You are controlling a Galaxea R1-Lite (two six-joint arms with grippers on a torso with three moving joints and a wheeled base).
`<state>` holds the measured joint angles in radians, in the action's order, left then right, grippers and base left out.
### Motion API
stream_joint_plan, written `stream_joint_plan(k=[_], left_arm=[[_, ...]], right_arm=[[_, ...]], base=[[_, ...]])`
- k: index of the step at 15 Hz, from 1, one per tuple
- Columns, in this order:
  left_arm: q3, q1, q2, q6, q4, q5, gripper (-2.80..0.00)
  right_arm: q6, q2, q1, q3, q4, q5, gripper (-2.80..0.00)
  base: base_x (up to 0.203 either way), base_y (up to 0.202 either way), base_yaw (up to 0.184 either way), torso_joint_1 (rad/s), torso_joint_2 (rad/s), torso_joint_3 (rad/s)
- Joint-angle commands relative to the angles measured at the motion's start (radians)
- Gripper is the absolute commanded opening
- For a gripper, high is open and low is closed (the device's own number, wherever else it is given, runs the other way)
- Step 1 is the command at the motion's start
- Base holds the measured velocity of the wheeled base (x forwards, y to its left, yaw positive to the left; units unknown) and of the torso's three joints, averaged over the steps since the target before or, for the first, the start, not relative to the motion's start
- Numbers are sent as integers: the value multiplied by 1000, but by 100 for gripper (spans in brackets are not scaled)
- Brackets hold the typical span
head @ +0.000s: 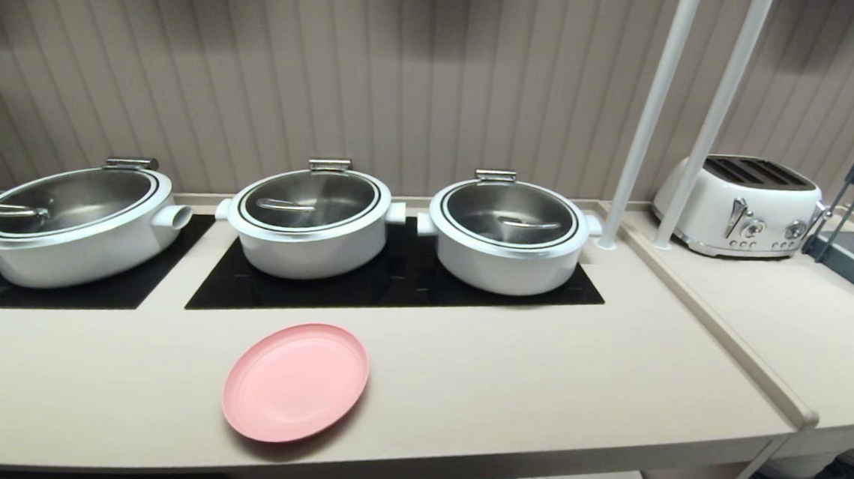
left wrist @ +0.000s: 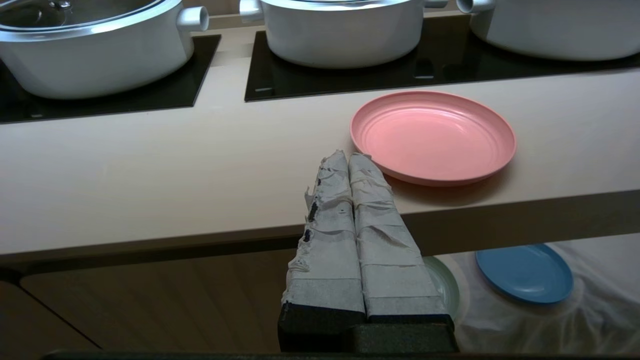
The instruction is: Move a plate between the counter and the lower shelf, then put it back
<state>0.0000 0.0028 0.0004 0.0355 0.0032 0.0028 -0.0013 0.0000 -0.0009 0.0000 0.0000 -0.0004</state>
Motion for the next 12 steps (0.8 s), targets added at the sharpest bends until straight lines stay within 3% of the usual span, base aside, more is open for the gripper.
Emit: stream_joint_plan(k=[1, 12], left_arm=[[0, 0, 0, 0, 0, 0, -280], [0, 0, 0, 1, 0, 0, -280]], right_arm=[[0, 0, 1, 0, 0, 0, -280], [0, 0, 0, 0, 0, 0, -280]], base=[[0, 0, 0, 0, 0, 0], [0, 0, 0, 0, 0, 0]])
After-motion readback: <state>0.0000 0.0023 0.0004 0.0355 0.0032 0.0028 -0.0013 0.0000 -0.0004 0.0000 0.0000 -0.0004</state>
